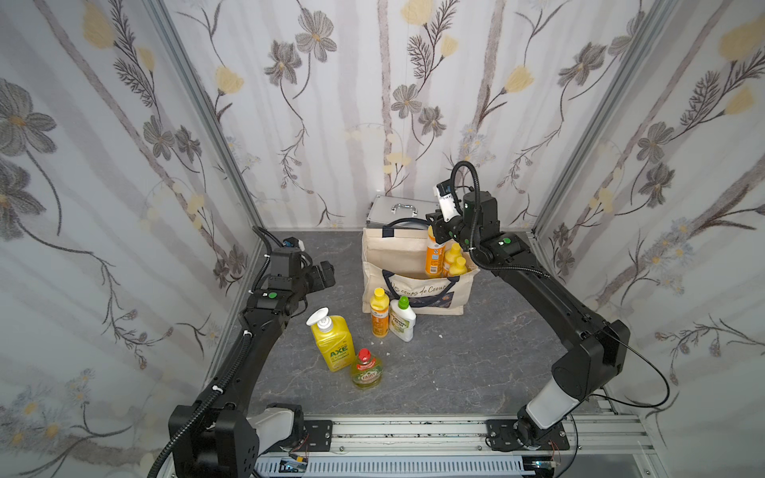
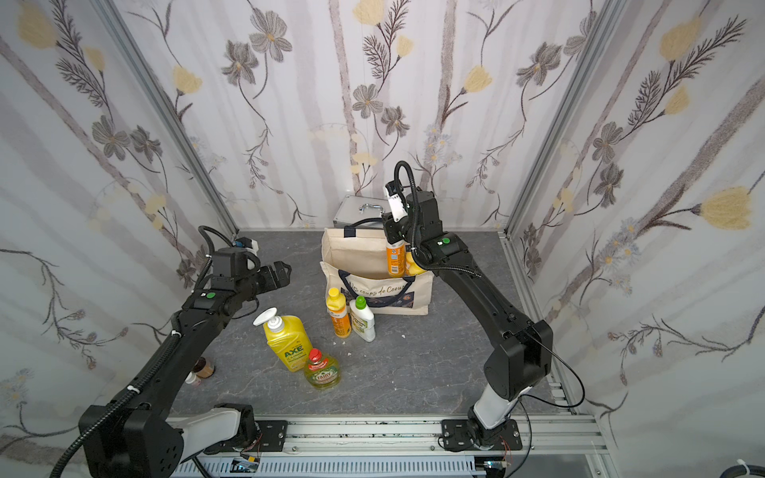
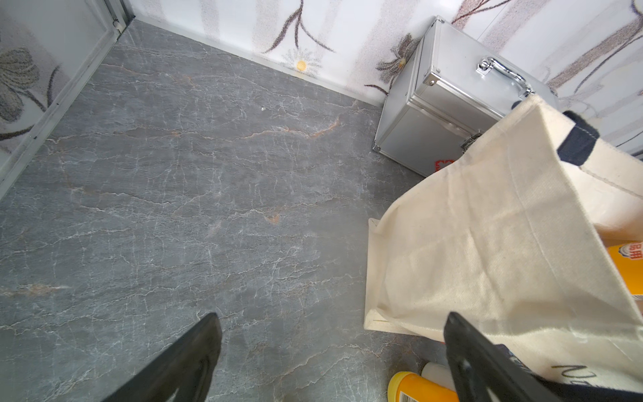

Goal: Pack dish soap into the shopping bag
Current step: Place the bottle of dish soap in the shopping bag.

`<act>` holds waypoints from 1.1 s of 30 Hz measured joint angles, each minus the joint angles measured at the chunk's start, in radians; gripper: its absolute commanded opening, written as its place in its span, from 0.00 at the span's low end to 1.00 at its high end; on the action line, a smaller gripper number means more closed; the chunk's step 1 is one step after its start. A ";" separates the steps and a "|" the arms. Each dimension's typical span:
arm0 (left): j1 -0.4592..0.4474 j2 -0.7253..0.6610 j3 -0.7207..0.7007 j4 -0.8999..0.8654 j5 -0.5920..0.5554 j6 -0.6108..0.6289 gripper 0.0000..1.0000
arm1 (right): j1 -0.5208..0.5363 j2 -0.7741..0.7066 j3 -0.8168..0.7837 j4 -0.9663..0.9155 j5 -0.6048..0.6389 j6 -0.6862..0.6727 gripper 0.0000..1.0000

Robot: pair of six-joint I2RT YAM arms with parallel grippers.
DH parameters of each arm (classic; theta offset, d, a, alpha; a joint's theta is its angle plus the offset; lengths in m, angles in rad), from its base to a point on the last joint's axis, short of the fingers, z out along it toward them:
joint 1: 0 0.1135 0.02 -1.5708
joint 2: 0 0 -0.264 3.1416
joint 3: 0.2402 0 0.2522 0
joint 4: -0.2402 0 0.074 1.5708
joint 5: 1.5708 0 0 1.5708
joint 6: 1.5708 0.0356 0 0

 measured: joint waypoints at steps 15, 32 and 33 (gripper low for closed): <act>0.000 0.000 -0.005 0.006 0.000 0.000 1.00 | -0.031 0.023 -0.127 0.091 -0.025 0.032 0.00; -0.001 0.008 -0.009 0.022 0.000 0.000 1.00 | -0.040 -0.007 -0.333 0.278 -0.005 0.053 0.00; -0.001 0.008 -0.009 0.022 0.000 0.000 1.00 | -0.040 -0.010 -0.341 0.287 -0.005 0.053 0.00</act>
